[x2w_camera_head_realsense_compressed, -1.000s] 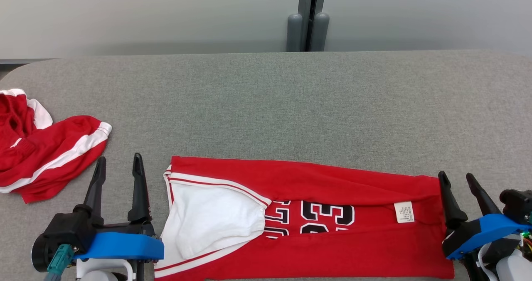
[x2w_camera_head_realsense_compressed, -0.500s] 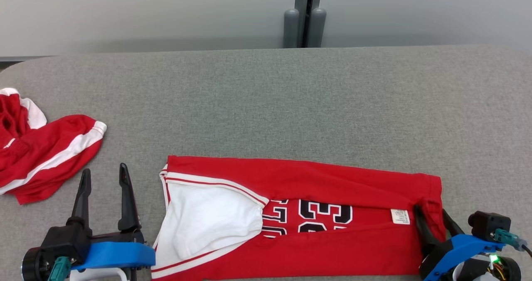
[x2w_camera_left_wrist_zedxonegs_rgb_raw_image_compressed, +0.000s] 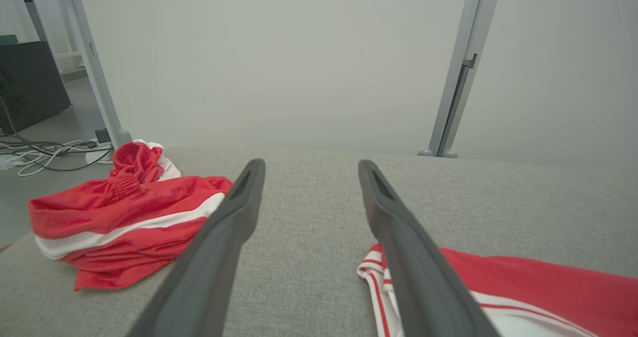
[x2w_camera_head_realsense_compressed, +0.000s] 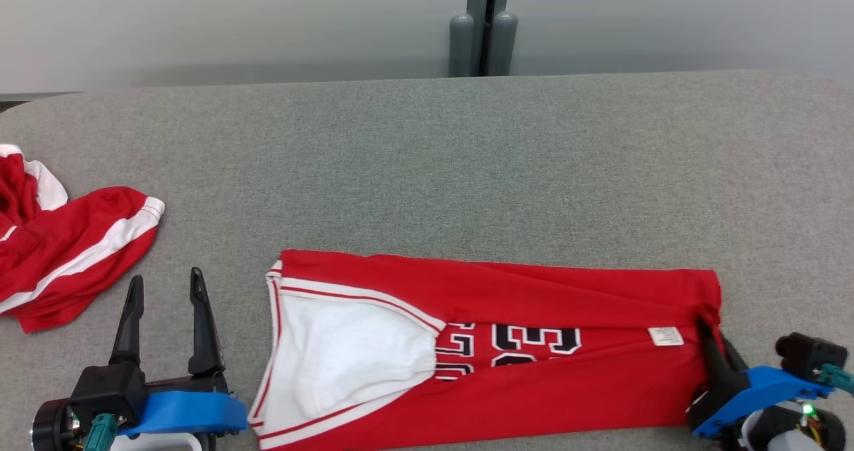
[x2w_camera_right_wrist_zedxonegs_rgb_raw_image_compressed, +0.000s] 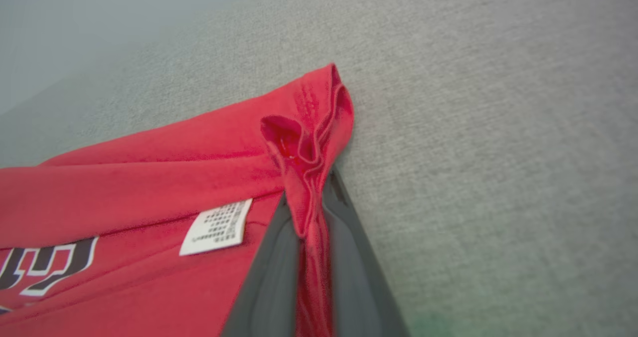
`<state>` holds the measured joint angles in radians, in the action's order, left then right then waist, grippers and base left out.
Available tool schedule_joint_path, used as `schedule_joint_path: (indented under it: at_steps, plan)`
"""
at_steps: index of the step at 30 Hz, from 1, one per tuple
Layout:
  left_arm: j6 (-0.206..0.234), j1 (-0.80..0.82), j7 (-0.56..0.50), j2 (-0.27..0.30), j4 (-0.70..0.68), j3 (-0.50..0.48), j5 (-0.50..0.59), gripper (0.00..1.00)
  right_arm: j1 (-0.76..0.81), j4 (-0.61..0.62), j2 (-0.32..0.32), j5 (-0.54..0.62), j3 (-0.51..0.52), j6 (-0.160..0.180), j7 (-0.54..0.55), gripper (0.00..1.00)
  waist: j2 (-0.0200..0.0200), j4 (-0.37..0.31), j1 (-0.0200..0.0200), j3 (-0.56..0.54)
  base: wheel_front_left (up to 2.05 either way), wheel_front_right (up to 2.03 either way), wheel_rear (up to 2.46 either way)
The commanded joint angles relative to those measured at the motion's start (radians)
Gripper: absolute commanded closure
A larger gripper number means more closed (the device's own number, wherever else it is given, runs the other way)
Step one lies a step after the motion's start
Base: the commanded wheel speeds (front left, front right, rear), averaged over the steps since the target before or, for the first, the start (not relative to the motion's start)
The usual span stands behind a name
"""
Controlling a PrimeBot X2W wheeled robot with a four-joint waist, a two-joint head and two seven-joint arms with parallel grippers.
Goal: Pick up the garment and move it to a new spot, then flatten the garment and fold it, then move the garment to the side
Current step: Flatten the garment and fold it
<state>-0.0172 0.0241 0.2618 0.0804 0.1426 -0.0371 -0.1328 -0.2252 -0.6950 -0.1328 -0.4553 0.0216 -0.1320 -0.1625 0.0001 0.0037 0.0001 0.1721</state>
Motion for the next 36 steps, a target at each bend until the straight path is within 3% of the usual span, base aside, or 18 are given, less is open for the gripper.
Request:
schedule_joint_path:
  at_steps: [1,9,13,23,36]
  plan:
    - [-0.007,0.001,0.004,-0.005,0.002,-0.010,0.013,0.00,-0.015,-0.004,-0.041,-0.014,0.029,0.002,-0.015,1.00,-0.0001,-0.005,-0.0001,-0.004,0.00,0.00,0.00]
    - [-0.020,-0.012,0.004,-0.019,0.008,-0.032,0.034,0.00,0.004,0.014,-0.170,-0.028,0.138,0.002,-0.012,1.00,-0.0001,-0.018,-0.0001,-0.020,0.00,0.00,0.00]
    - [-0.025,-0.014,0.004,-0.023,0.010,-0.034,0.039,0.00,0.004,0.050,-0.194,-0.017,0.145,0.001,0.004,1.00,-0.0001,-0.028,-0.0001,-0.023,0.00,0.00,0.00]
    - [-0.028,-0.009,0.004,-0.029,0.014,-0.030,0.037,0.00,0.042,0.207,-0.114,0.011,0.060,0.001,0.043,1.00,-0.0001,-0.033,-0.0001,-0.026,0.00,0.00,0.00]
    - [-0.028,-0.007,0.004,-0.030,0.028,-0.011,0.025,0.00,0.029,0.362,0.031,0.028,-0.183,0.001,0.111,1.00,-0.0001,-0.009,-0.0001,-0.033,0.00,0.00,0.00]
